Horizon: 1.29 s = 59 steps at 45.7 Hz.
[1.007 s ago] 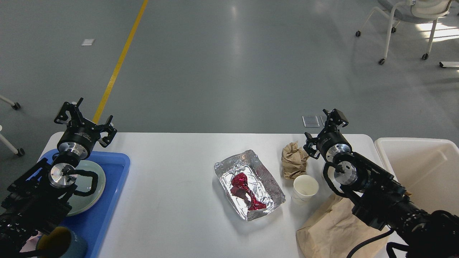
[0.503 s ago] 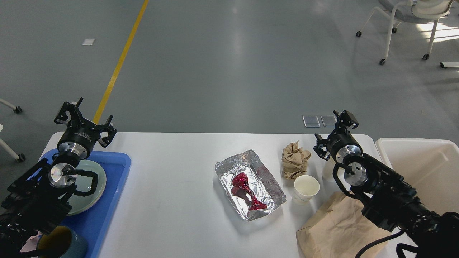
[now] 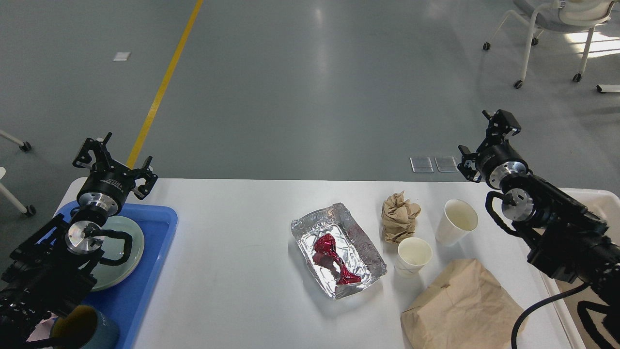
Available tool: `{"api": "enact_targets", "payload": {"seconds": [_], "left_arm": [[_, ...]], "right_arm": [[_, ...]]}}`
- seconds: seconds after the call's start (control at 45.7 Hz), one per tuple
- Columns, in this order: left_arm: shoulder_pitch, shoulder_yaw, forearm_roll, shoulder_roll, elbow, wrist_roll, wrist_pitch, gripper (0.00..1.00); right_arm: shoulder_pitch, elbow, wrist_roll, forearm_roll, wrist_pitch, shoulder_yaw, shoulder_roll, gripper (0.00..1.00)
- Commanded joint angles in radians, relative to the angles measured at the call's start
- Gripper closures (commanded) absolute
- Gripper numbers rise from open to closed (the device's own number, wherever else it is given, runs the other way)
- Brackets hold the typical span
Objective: Tidy desktop
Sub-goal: 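Lower the right gripper onto the farther paper cup and grasp it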
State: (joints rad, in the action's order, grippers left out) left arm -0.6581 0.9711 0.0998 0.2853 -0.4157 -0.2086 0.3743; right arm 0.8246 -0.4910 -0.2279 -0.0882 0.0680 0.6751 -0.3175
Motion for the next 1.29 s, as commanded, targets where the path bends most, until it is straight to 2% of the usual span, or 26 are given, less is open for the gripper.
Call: {"api": "enact_targets", "payload": {"seconds": [0.0,0.044,0.109,0.197,0.394,0.525,0.679,0.898,1.051,1.182,1.27], "left_arm": [[0.000,0.000,0.000,0.000,0.000,0.002,0.000,0.03],[0.000,0.000,0.000,0.000,0.000,0.000,0.000,0.03],[0.000,0.000,0.000,0.000,0.000,0.000,0.000,0.03],[-0.002,0.000,0.000,0.000,0.000,0.000,0.000,0.03],[0.000,0.000,0.000,0.000,0.000,0.000,0.000,0.03],[0.000,0.000,0.000,0.000,0.000,0.000,0.000,0.03],[0.000,0.000,0.000,0.000,0.000,0.000,0.000,0.03],[0.000,0.000,0.000,0.000,0.000,0.000,0.000,0.03],[0.000,0.000,0.000,0.000,0.000,0.002,0.000,0.03],[0.000,0.000,0.000,0.000,0.000,0.000,0.000,0.03],[0.000,0.000,0.000,0.000,0.000,0.000,0.000,0.03]], "right_arm": [[0.036,-0.024,-0.001,-0.002,0.146,-0.038,-0.012,0.00],[0.050,-0.046,-0.001,-0.007,0.250,-0.061,-0.034,0.00],[0.080,-0.064,0.005,-0.018,0.352,-0.120,-0.081,0.00],[0.155,-0.077,0.018,-0.033,0.441,-0.303,-0.118,0.00],[0.412,-0.077,0.024,-0.047,0.458,-0.872,-0.124,0.00],[0.531,-0.081,0.024,-0.047,0.464,-1.176,-0.106,0.00],[0.662,-0.123,0.027,-0.056,0.478,-1.503,-0.017,0.00],[0.794,-0.165,0.027,-0.059,0.515,-1.948,0.173,0.00],[0.898,-0.264,0.025,-0.059,0.596,-2.099,0.239,0.00],[1.002,-0.327,0.024,-0.051,0.693,-2.094,0.256,0.00],[1.047,-0.351,0.022,-0.048,0.713,-2.091,0.261,0.00]]}}
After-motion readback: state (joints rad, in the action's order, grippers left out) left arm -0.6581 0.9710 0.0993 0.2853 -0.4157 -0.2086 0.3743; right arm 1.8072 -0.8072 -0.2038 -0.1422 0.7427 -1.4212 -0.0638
